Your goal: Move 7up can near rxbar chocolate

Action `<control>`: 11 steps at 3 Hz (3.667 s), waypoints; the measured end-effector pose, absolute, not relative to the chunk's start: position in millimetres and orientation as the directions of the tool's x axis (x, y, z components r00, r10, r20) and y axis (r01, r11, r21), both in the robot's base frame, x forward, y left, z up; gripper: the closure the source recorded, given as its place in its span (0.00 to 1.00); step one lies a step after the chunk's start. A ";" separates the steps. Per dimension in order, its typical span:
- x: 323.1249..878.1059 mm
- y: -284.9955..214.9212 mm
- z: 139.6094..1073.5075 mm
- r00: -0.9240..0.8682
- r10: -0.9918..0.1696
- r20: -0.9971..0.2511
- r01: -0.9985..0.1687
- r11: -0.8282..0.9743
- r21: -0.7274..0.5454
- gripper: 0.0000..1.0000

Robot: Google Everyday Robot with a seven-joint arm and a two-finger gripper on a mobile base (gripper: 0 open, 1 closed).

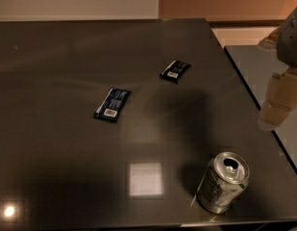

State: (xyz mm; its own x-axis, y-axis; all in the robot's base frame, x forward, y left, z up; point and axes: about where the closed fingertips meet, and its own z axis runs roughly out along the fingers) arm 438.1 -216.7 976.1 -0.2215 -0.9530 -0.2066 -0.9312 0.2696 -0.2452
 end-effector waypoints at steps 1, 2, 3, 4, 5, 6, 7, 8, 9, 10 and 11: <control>438.1 -216.7 976.1 -0.222 -0.953 -0.207 -0.931 0.270 -0.245 0.00; 435.8 -215.8 976.9 -0.203 -0.957 -0.208 -0.936 0.252 -0.246 0.00; 426.3 -215.8 976.9 -0.142 -0.966 -0.216 -0.953 0.192 -0.234 0.00; 406.4 -214.2 969.6 -0.062 -0.972 -0.227 -0.973 0.110 -0.202 0.00; 383.8 -205.9 953.0 0.018 -0.967 -0.256 -0.987 0.023 -0.157 0.00; 359.6 -187.4 930.0 0.105 -0.950 -0.296 -0.992 -0.079 -0.098 0.00; 343.3 -171.5 917.8 0.161 -0.927 -0.338 -0.987 -0.148 -0.063 0.00; 329.0 -158.9 910.0 0.208 -0.904 -0.374 -0.977 -0.208 -0.041 0.00; 317.3 -149.4 906.4 0.242 -0.881 -0.406 -0.967 -0.253 -0.028 0.00; 309.7 -141.0 903.4 0.264 -0.864 -0.429 -0.959 -0.284 -0.018 0.00; 305.6 -134.6 900.9 0.279 -0.850 -0.447 -0.951 -0.308 -0.007 0.18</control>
Offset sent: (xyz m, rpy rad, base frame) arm -0.0110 0.0024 -0.0022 0.0059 0.0175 0.0849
